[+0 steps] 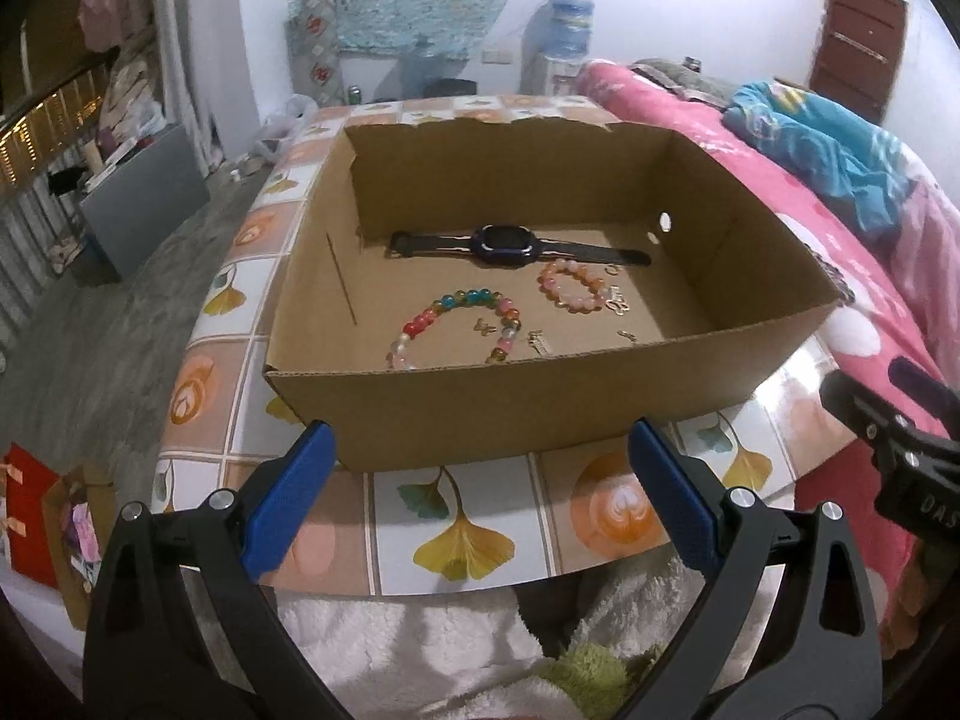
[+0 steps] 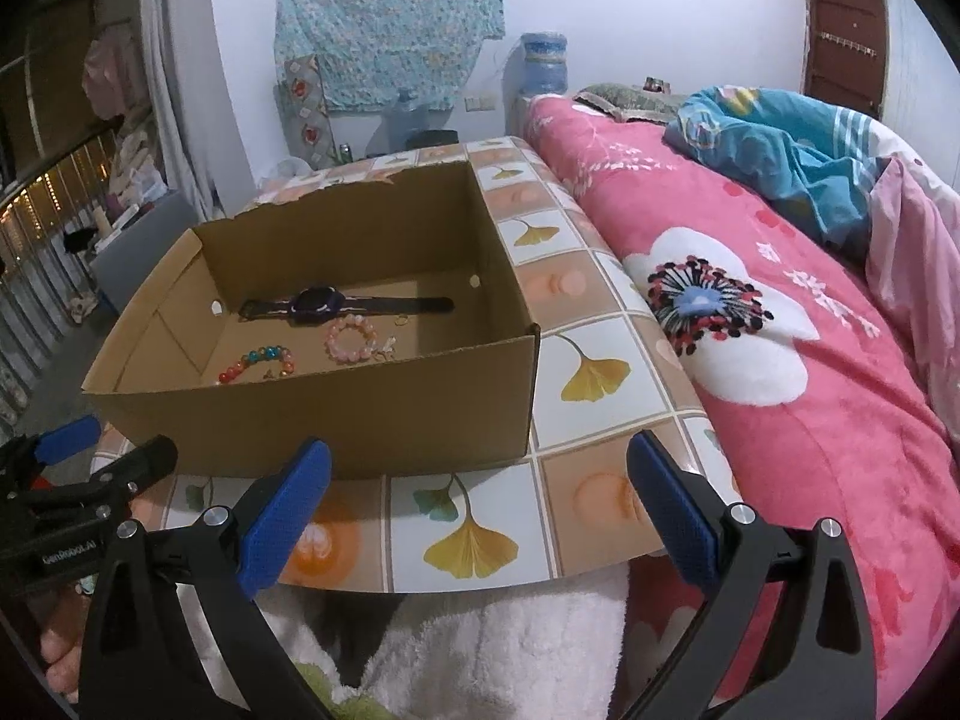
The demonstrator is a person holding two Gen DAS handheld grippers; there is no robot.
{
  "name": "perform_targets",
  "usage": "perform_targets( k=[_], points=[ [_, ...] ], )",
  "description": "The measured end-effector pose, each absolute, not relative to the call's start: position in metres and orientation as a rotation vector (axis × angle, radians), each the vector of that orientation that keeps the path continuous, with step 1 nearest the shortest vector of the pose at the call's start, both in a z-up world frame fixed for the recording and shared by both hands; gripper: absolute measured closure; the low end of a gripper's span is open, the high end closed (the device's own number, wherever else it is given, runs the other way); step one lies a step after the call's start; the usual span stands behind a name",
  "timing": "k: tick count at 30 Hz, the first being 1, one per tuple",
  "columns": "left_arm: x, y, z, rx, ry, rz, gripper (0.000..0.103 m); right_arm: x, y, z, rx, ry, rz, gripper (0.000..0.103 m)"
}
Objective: Organize jewelry
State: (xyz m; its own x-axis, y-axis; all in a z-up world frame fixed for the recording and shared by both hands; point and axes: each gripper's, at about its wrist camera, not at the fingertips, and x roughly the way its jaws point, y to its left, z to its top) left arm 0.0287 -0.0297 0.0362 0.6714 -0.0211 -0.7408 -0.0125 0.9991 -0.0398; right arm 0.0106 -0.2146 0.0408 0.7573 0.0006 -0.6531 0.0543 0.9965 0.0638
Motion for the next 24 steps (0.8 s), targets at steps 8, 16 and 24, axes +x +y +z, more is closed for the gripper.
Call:
perform_targets(
  k=[8, 16, 24],
  points=[
    [0.032, -0.035, 0.033, -0.031, 0.86, 0.025, 0.008, 0.015, -0.216, 0.038, 0.1, 0.732, -0.024, 0.007],
    [0.034, -0.041, 0.032, -0.006, 0.869, 0.034, 0.008, 0.018, -0.216, 0.034, 0.102, 0.748, -0.022, 0.007],
    [0.038, -0.04, 0.029, -0.008, 0.878, 0.046, 0.008, 0.023, -0.216, 0.028, 0.108, 0.767, -0.016, 0.007]
  ],
)
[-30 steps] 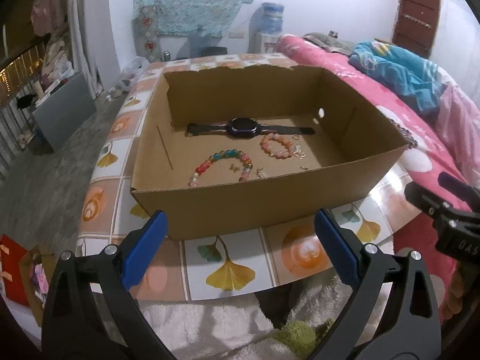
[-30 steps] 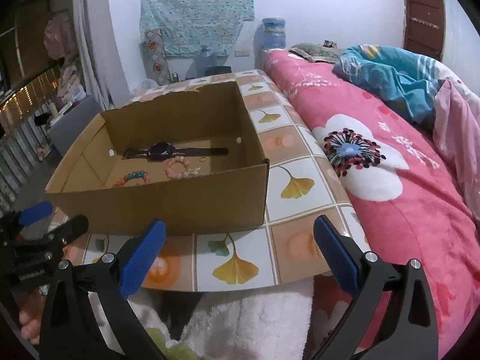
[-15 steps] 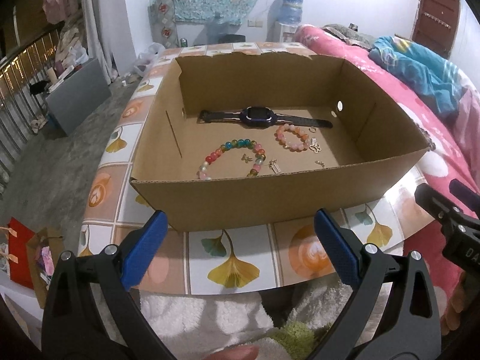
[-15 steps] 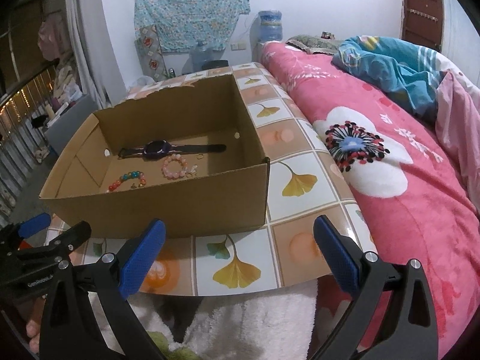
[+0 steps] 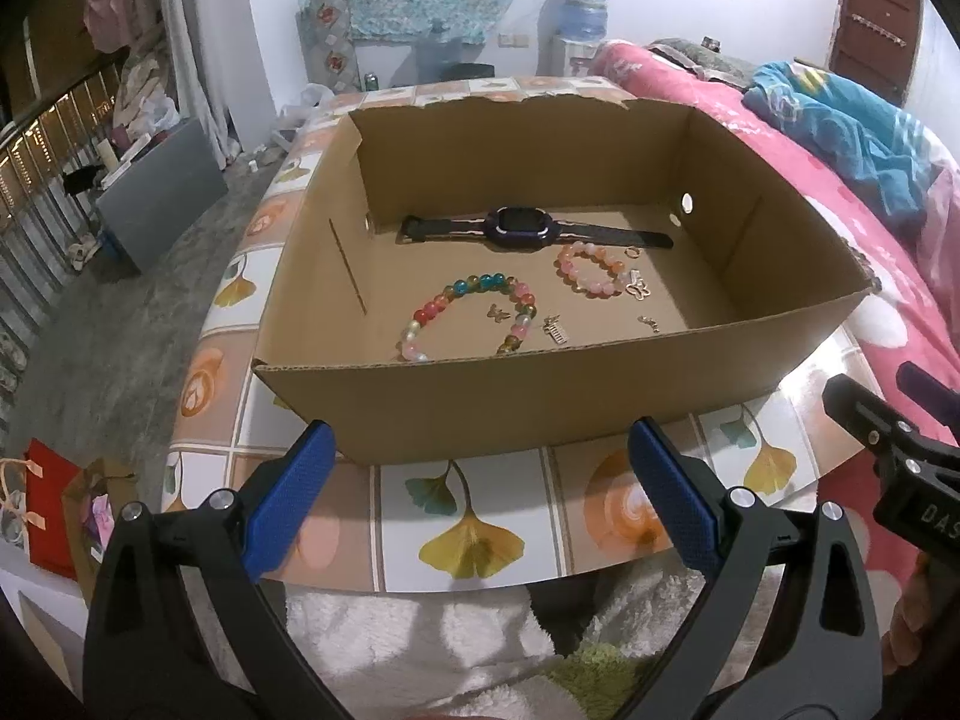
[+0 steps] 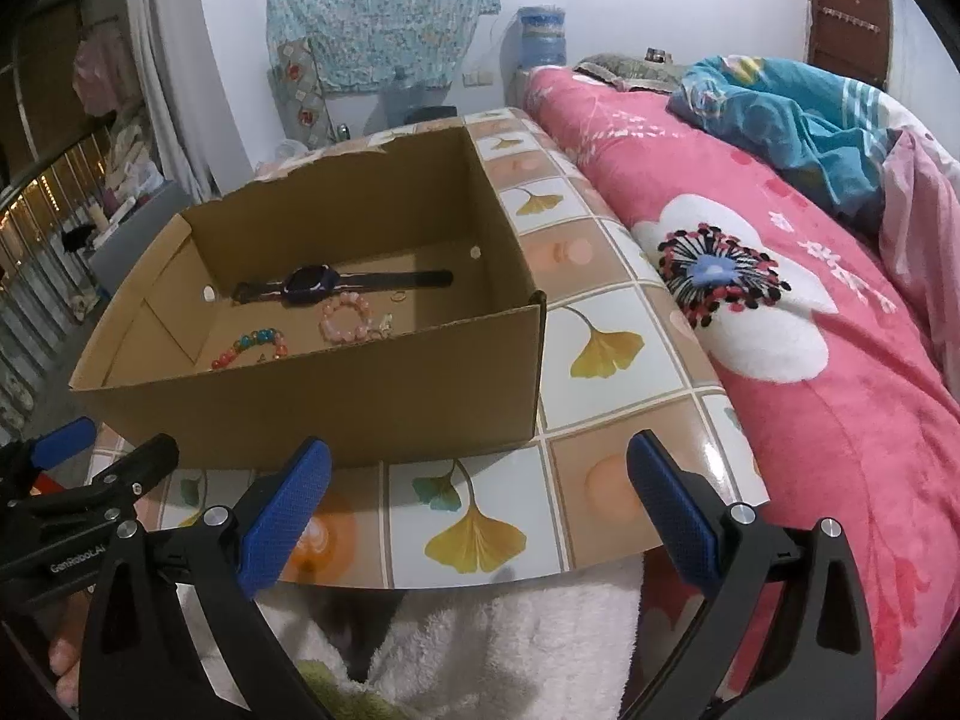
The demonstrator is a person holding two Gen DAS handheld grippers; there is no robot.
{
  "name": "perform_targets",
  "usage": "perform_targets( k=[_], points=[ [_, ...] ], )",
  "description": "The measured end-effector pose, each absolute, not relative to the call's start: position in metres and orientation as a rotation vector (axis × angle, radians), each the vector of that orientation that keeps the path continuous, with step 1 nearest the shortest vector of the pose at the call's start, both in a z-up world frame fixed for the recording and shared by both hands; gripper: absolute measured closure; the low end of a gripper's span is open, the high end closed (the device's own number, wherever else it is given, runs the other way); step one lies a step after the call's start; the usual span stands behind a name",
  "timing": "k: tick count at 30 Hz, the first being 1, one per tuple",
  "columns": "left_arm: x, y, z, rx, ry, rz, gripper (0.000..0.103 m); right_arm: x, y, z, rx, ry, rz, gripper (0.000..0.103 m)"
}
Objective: Organize jewelry
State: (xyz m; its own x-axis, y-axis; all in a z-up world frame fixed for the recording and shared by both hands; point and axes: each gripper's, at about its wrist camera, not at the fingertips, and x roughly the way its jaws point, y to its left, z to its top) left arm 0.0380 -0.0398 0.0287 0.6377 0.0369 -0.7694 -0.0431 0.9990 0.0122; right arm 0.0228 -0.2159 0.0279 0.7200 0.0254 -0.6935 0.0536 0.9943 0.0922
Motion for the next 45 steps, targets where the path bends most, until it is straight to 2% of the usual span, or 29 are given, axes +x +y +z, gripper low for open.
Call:
perform_targets(
  k=[45],
  points=[
    [0.043, -0.035, 0.023, -0.013, 0.902, 0.05, 0.008, 0.033, -0.213, 0.023, 0.094, 0.795, -0.007, 0.007]
  ],
)
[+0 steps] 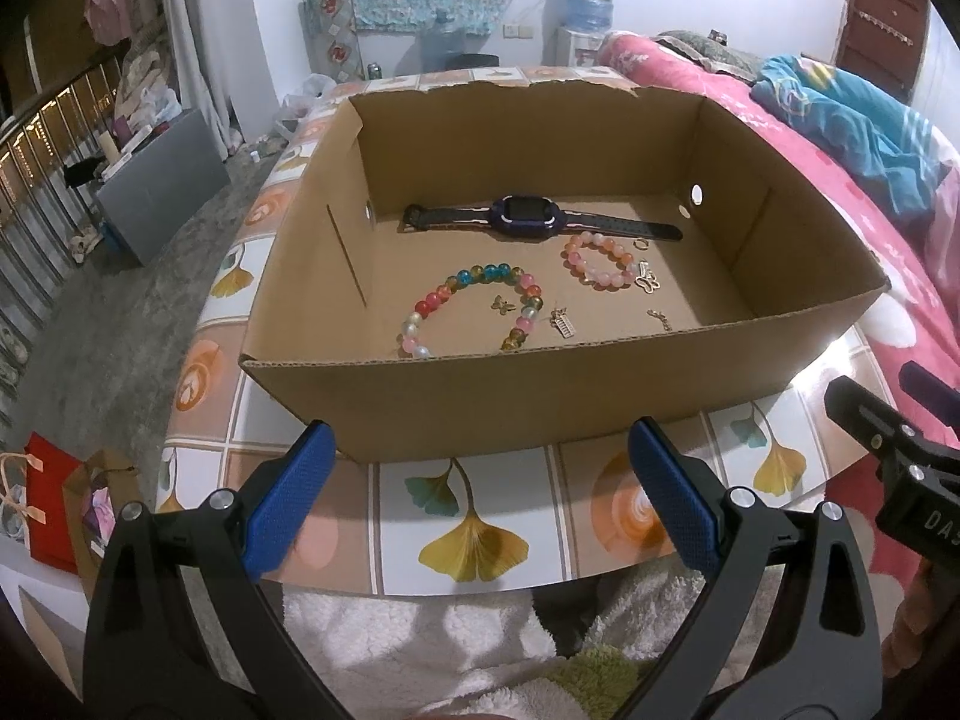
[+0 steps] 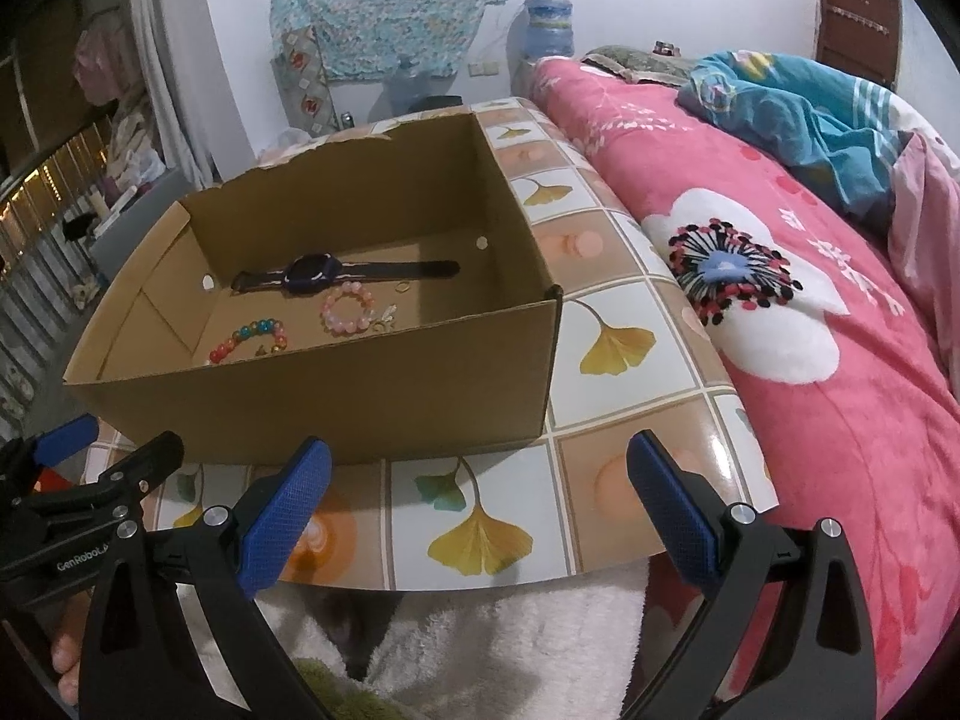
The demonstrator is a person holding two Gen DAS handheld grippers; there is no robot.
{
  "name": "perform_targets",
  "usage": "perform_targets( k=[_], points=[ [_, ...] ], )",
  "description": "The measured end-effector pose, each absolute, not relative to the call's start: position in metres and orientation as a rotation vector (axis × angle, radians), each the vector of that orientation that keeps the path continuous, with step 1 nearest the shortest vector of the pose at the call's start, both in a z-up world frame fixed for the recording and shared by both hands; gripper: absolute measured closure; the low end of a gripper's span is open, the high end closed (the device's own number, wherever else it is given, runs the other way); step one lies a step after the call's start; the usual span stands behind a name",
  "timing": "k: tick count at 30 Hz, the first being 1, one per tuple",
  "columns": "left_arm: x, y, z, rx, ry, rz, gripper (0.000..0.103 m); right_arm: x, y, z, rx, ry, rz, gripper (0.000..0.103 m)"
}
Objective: Organize jewelry
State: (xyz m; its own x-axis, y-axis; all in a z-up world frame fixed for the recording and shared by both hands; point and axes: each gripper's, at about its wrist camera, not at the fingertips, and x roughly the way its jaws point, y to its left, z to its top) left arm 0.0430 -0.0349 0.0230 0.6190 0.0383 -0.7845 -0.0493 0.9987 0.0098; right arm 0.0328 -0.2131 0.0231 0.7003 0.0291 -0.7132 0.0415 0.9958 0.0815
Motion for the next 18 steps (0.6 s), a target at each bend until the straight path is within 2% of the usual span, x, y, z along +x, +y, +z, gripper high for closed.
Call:
perform_targets(
  k=[18],
  points=[
    [0.045, -0.024, 0.022, -0.048, 0.908, 0.064, 0.008, 0.037, -0.196, 0.018, 0.061, 0.818, 0.024, 0.007]
  ],
)
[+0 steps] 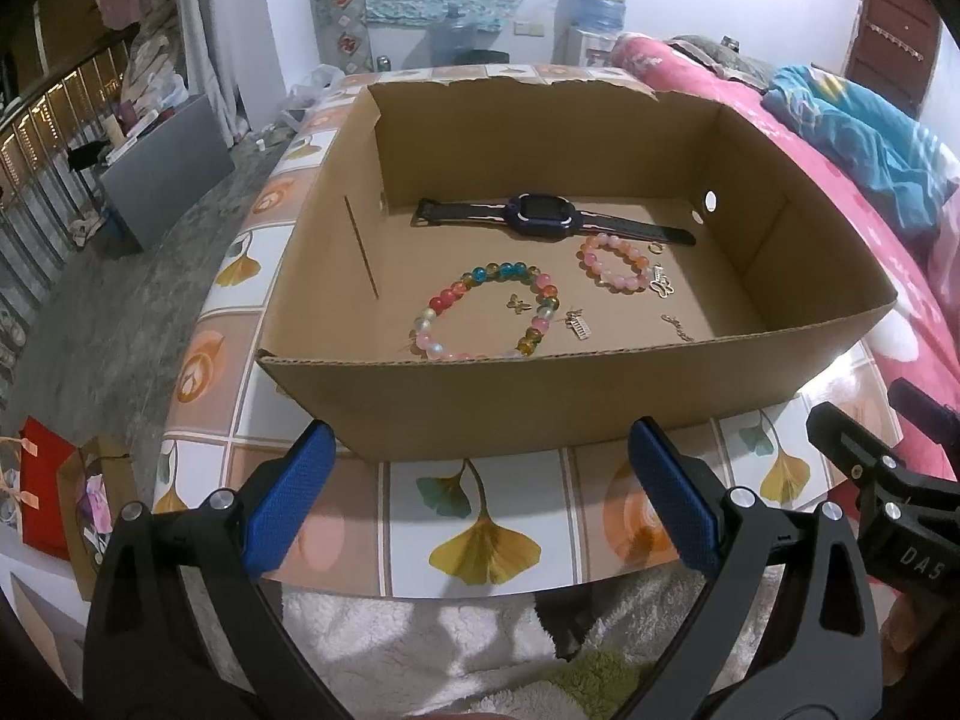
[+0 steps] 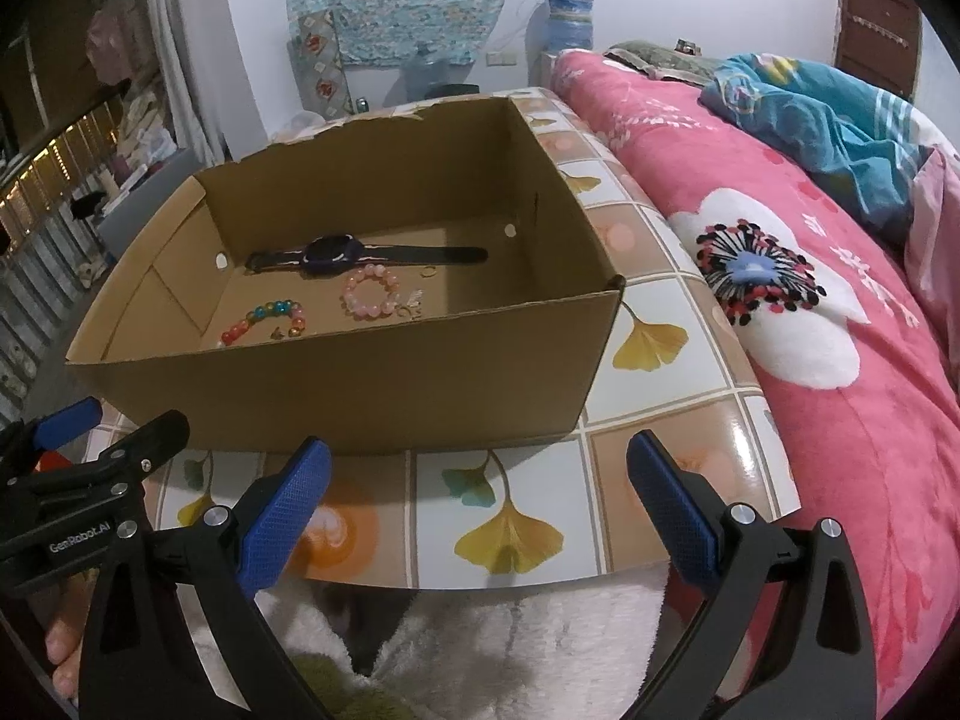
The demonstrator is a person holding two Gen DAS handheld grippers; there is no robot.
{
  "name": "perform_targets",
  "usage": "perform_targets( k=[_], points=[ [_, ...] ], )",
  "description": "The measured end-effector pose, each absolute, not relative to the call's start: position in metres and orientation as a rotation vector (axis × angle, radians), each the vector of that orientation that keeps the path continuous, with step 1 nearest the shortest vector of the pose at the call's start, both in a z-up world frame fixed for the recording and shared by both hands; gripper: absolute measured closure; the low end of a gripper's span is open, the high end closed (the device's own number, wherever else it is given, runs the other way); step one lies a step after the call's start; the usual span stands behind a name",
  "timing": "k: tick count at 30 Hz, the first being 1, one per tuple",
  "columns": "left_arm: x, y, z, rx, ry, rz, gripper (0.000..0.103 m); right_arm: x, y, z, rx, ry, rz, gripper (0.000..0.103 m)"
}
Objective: Organize jewelry
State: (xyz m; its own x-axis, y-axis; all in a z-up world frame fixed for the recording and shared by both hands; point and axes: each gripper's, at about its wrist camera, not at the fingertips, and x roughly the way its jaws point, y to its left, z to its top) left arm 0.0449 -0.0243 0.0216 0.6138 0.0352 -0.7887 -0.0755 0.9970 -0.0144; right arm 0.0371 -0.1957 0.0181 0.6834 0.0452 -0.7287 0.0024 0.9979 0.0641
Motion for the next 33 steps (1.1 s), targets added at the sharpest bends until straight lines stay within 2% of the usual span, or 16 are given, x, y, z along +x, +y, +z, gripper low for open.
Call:
perform_targets(
  k=[33],
  points=[
    [0.0414, -0.0199, 0.0252, -0.066, 0.897, 0.067, 0.008, 0.0369, -0.1863, 0.022, 0.043, 0.819, 0.038, 0.007]
  ],
)
